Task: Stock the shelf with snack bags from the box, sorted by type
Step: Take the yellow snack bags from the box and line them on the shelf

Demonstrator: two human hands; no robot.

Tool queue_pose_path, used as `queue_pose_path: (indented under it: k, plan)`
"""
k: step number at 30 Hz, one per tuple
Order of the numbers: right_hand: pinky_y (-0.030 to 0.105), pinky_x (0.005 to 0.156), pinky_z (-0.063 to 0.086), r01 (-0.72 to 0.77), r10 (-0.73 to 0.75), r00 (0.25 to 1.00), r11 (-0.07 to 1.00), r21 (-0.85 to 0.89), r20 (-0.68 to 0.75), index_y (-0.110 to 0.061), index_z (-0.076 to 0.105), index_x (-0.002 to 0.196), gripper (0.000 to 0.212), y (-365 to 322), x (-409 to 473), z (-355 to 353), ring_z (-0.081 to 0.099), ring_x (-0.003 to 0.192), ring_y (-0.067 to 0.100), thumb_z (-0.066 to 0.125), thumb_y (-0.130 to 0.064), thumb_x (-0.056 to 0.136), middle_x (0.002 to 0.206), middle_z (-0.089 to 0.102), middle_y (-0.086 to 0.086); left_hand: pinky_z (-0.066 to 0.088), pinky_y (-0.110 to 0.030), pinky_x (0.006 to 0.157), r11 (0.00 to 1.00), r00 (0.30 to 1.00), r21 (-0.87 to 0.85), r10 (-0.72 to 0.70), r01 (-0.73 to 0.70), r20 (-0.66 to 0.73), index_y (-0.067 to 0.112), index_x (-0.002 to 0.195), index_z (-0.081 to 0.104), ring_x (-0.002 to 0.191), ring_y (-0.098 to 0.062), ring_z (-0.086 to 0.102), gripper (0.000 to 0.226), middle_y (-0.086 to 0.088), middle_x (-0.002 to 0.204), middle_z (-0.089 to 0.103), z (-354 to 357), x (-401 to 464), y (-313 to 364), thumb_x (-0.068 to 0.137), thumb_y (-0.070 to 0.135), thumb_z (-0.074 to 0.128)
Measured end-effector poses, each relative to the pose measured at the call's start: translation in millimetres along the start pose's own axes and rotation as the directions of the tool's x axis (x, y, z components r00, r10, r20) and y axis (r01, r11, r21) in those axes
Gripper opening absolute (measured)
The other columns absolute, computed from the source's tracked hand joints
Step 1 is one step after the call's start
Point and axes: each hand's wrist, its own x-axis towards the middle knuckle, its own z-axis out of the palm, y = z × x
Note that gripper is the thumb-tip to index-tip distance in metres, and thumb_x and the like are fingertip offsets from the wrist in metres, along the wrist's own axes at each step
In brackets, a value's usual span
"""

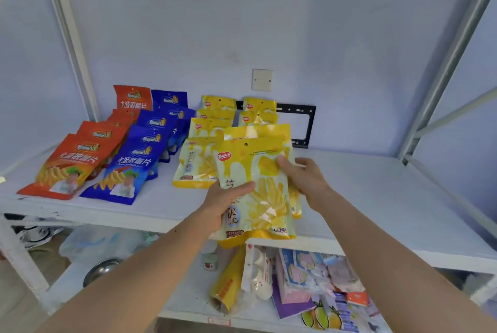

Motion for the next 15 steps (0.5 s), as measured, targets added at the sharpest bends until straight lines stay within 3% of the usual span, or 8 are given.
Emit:
queue_pose_path:
  k: [3, 6, 11, 13, 15]
  plan:
    - [0.033, 0.075, 0.054, -0.041, 0.044, 0.992, 0.999, -0.023, 0.120, -0.023, 0.028, 0.144, 0.089, 14, 38, 3, 0.066, 0.099, 0.019, 0.079, -0.045, 0.075, 0.121, 0.059, 0.003, 0.055, -0.051, 0.089, 1.000, 0.999, 0.005, 0.004, -0.004, -0.043, 0.009, 0.112, 0.068, 0.091, -0.030, 0.072, 0.068, -0.011, 0.100, 0.075, 1, 50, 2, 0.051, 0.023, 0.093]
    - [0.035, 0.079, 0.056, -0.043, 0.044, 0.990, 0.999, -0.010, 0.135, -0.023, 0.026, 0.146, 0.090, 20, 86, 3, 0.066, 0.101, 0.022, 0.082, -0.033, 0.076, 0.121, 0.059, 0.005, 0.057, -0.049, 0.086, 0.999, 0.996, 0.023, -0.027, 0.029, -0.084, 0.010, 0.112, 0.068, 0.089, -0.029, 0.073, 0.079, -0.009, 0.098, 0.075, 5, 99, 1, 0.042, 0.030, 0.098]
    - [0.020, 0.058, 0.054, -0.019, 0.021, 0.991, 1.000, -0.016, 0.133, -0.018, 0.031, 0.143, 0.080, 27, 151, 14, 0.065, 0.092, 0.016, 0.080, -0.018, 0.079, 0.115, 0.060, 0.005, 0.058, -0.030, 0.063, 0.997, 0.987, 0.073, -0.019, 0.031, -0.160, 0.013, 0.109, 0.067, 0.083, -0.020, 0.073, 0.058, -0.004, 0.095, 0.075, 15, 163, 3, 0.059, 0.027, 0.092]
    - [0.025, 0.064, 0.055, -0.037, 0.039, 0.994, 0.999, -0.022, 0.105, -0.018, 0.031, 0.144, 0.082, 34, 177, 18, 0.064, 0.097, 0.021, 0.080, -0.019, 0.079, 0.123, 0.059, 0.008, 0.057, -0.026, 0.057, 0.996, 0.985, 0.081, -0.022, 0.036, -0.172, 0.012, 0.103, 0.069, 0.078, -0.018, 0.073, 0.043, -0.005, 0.091, 0.076, 17, 184, 3, 0.066, 0.023, 0.089]
    - [0.034, 0.074, 0.057, -0.070, 0.071, 0.995, 0.997, -0.021, 0.069, -0.017, 0.029, 0.145, 0.085, 42, 197, 22, 0.064, 0.101, 0.024, 0.081, -0.019, 0.078, 0.127, 0.057, 0.009, 0.058, -0.029, 0.061, 0.995, 0.983, 0.084, -0.044, 0.060, -0.180, 0.013, 0.102, 0.070, 0.079, -0.019, 0.074, 0.041, -0.006, 0.092, 0.076, 16, 203, 1, 0.066, 0.021, 0.089]
